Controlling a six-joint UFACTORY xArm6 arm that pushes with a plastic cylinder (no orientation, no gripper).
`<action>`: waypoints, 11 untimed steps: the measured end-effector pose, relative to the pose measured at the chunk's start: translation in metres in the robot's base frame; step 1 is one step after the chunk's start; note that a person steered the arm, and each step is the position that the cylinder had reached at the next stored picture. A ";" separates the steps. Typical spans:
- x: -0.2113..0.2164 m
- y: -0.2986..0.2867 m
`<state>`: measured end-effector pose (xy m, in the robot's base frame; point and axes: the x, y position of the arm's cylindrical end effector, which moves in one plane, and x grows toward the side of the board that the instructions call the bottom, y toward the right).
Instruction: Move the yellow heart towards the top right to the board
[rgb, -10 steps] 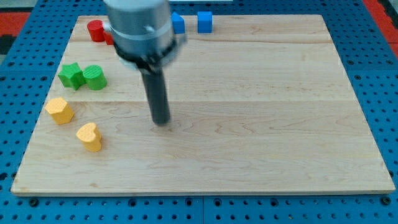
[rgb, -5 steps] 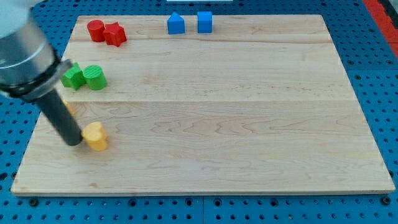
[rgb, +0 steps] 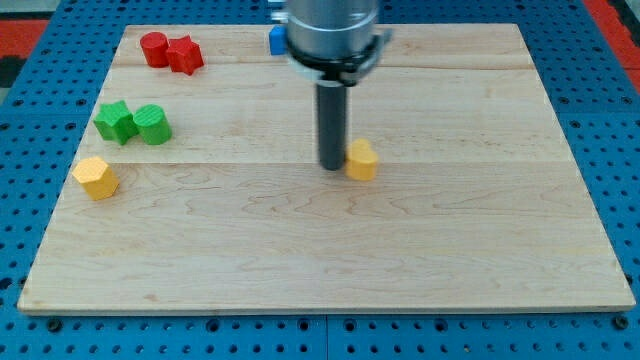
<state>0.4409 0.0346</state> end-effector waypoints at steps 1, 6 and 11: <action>0.000 0.054; -0.037 0.153; -0.165 0.053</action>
<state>0.2758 0.0872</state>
